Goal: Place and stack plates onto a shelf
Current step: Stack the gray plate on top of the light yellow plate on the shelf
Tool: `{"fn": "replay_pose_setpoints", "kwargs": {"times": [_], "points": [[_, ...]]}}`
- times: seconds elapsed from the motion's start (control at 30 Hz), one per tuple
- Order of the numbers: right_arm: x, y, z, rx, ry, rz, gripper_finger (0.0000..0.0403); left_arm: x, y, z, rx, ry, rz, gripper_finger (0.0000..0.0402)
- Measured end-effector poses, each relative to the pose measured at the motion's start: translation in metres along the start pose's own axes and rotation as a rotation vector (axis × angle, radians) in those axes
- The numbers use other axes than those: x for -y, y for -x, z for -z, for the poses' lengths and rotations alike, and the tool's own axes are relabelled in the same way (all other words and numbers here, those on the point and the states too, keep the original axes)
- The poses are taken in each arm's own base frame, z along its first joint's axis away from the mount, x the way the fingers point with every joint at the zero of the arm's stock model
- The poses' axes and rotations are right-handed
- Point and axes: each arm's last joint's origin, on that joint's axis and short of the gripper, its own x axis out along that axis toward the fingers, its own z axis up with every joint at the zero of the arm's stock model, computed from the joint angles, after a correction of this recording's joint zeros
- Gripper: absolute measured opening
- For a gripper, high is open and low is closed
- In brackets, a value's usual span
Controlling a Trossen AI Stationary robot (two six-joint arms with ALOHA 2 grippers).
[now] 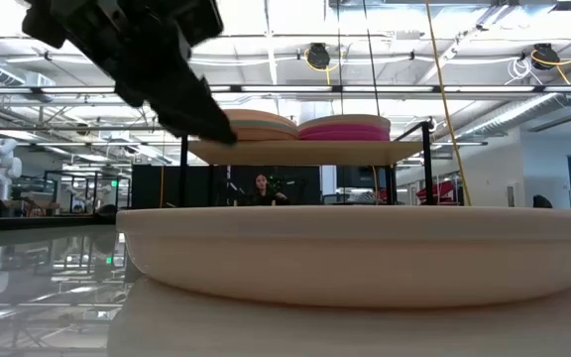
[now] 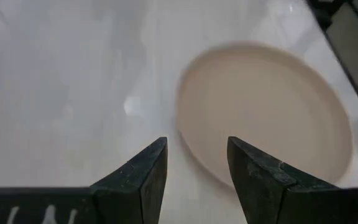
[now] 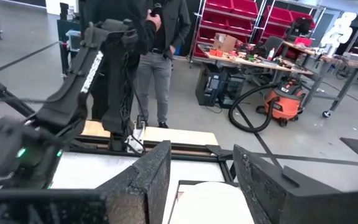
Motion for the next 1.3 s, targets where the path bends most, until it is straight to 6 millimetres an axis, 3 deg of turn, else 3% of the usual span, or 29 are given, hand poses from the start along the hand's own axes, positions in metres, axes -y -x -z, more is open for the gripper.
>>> {"fn": "replay_pose_setpoints", "kwargs": {"times": [0.23,0.37,0.5,0.83,1.23,1.3], "points": [[0.0,0.0,0.0,0.001,0.001,0.0,0.0155,0.013,-0.039,0.0,-0.154,0.084,0.023,0.0172],[0.0,0.001,0.0,-0.005,-0.004,-0.001,0.0155,0.015,-0.052,0.003,-0.248,0.096,-0.006,0.0172],[-0.001,0.001,0.003,-0.029,-0.01,-0.006,0.0155,0.013,-0.056,0.004,-0.291,0.112,-0.081,0.0172],[-0.001,-0.001,0.006,-0.034,-0.009,-0.007,0.0155,0.011,-0.058,0.008,-0.325,0.086,-0.067,0.0167],[-0.003,-0.005,0.019,-0.072,0.01,-0.014,0.0155,0.005,-0.059,0.007,-0.348,0.032,-0.001,0.0018],[-0.003,-0.005,0.018,-0.068,0.011,-0.013,0.0155,0.002,-0.058,0.005,-0.344,0.027,-0.003,0.001]]}}
